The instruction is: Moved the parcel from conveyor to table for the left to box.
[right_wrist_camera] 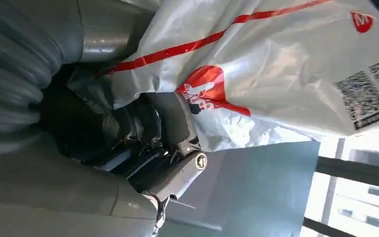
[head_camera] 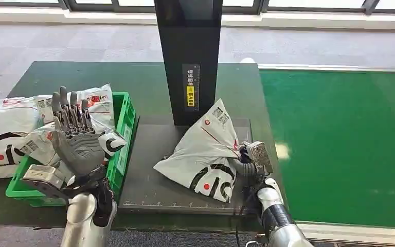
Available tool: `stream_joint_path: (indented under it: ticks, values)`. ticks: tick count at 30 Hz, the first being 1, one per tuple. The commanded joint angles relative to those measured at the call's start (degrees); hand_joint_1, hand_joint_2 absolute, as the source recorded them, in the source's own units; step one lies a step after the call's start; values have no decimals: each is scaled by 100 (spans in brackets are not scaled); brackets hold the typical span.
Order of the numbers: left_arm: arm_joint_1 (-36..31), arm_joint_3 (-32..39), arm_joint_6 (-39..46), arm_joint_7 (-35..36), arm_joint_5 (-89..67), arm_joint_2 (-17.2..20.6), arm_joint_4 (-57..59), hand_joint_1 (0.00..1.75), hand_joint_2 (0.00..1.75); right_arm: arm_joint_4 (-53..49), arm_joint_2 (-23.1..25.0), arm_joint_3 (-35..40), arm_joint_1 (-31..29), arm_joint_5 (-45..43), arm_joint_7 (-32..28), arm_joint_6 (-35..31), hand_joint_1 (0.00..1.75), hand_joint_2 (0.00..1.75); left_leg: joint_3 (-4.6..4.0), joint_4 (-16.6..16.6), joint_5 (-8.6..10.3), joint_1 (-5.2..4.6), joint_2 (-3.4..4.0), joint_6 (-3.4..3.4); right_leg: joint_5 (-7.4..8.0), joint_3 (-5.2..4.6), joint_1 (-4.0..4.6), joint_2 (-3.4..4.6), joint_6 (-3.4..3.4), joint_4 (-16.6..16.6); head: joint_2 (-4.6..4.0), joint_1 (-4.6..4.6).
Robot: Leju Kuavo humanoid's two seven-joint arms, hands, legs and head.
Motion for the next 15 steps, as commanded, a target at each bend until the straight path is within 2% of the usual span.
stream_joint_path:
  ticks: [1,2,6,8,10,15]
  values:
    - [-243,-151,56,-9,53,184,543,0,0,1101,22,-361,-317,18,38,253,112,175,12,-12,8,0,-8,3,4,15,2,-12,-2,-13,0,0]
    - [-213,-158,54,-16,63,184,514,0,0,1086,16,-295,-343,74,47,465,0,175,12,-6,4,0,-5,2,1,14,1,-9,-1,-7,0,0]
    - [-166,-164,53,-27,63,181,484,0,0,1048,25,-303,-367,68,51,494,0,175,12,-10,7,0,5,2,8,12,1,-5,-6,-11,0,0]
    - [-131,-155,73,-46,55,216,462,0,0,781,-27,-345,-366,-5,-252,774,0,175,13,-12,10,0,2,1,11,14,1,-9,-6,-12,0,0]
    - [-82,-111,74,-92,75,245,443,0,0,395,-81,-288,-350,61,-292,807,0,175,13,-10,12,-2,1,3,10,12,-1,-11,-5,-8,0,0]
    - [-52,-92,60,-111,83,261,422,0,0,297,-87,-284,-362,66,-224,858,0,175,10,-7,11,-4,5,2,12,8,-4,-6,-7,-3,0,0]
